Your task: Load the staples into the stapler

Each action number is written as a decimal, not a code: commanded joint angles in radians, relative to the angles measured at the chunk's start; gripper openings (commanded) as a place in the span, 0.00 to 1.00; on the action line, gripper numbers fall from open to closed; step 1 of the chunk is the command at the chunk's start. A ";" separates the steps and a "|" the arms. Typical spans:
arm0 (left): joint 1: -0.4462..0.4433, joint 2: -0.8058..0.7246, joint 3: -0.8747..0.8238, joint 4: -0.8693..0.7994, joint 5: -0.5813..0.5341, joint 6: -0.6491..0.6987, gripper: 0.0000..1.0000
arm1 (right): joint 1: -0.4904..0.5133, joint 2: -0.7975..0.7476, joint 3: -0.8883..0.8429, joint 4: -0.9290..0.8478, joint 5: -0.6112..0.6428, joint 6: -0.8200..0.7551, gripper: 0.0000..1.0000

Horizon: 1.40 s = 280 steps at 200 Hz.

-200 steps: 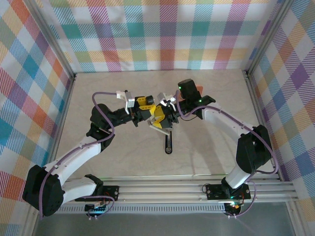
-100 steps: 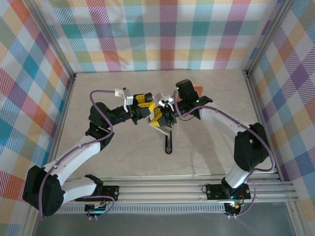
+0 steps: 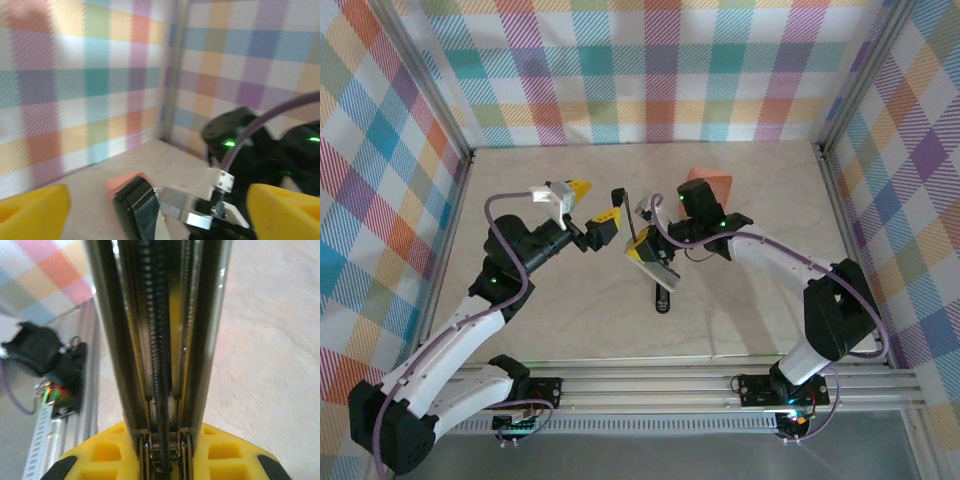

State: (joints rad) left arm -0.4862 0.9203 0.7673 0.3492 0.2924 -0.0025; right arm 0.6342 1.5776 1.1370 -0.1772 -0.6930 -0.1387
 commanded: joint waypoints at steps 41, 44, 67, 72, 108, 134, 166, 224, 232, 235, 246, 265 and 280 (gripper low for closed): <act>0.005 -0.078 -0.106 -0.364 -0.555 -0.092 1.00 | 0.162 -0.015 0.017 -0.021 0.642 0.522 0.00; 0.005 -0.080 -0.112 -0.373 -0.577 -0.103 1.00 | 0.168 -0.009 0.021 -0.032 0.670 0.549 0.00; 0.006 -0.085 -0.164 -0.438 -0.650 -0.174 1.00 | 0.201 0.037 0.071 -0.160 0.855 0.811 0.00; 0.006 -0.089 -0.177 -0.440 -0.652 -0.185 1.00 | 0.208 0.051 0.078 -0.175 0.874 0.851 0.00; 0.006 -0.119 -0.251 -0.440 -0.622 -0.252 1.00 | 0.276 0.190 0.223 -0.349 1.028 1.014 0.00; 0.006 -0.133 -0.274 -0.449 -0.598 -0.253 1.00 | 0.289 0.289 0.326 -0.464 1.090 1.090 0.00; 0.007 -0.143 -0.284 -0.460 -0.596 -0.248 1.00 | 0.284 0.406 0.438 -0.555 1.122 1.070 0.00; 0.006 -0.134 -0.282 -0.443 -0.561 -0.230 1.00 | 0.257 0.531 0.538 -0.595 1.091 1.012 0.00; 0.006 -0.129 -0.283 -0.442 -0.560 -0.229 1.00 | 0.256 0.536 0.543 -0.597 1.092 1.007 0.00; 0.006 -0.128 -0.283 -0.442 -0.560 -0.229 1.00 | 0.255 0.539 0.543 -0.595 1.092 1.006 0.00; 0.006 -0.121 -0.284 -0.438 -0.558 -0.232 1.00 | 0.252 0.542 0.542 -0.589 1.092 1.004 0.00; 0.006 -0.108 -0.286 -0.428 -0.548 -0.236 1.00 | 0.247 0.551 0.547 -0.581 1.092 1.004 0.00; 0.006 -0.098 -0.283 -0.421 -0.543 -0.237 1.00 | 0.243 0.562 0.553 -0.581 1.096 1.004 0.00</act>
State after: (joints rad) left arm -0.4854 0.8104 0.4938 -0.0998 -0.2699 -0.2363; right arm 0.8848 2.1273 1.6386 -0.7464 0.3820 0.8772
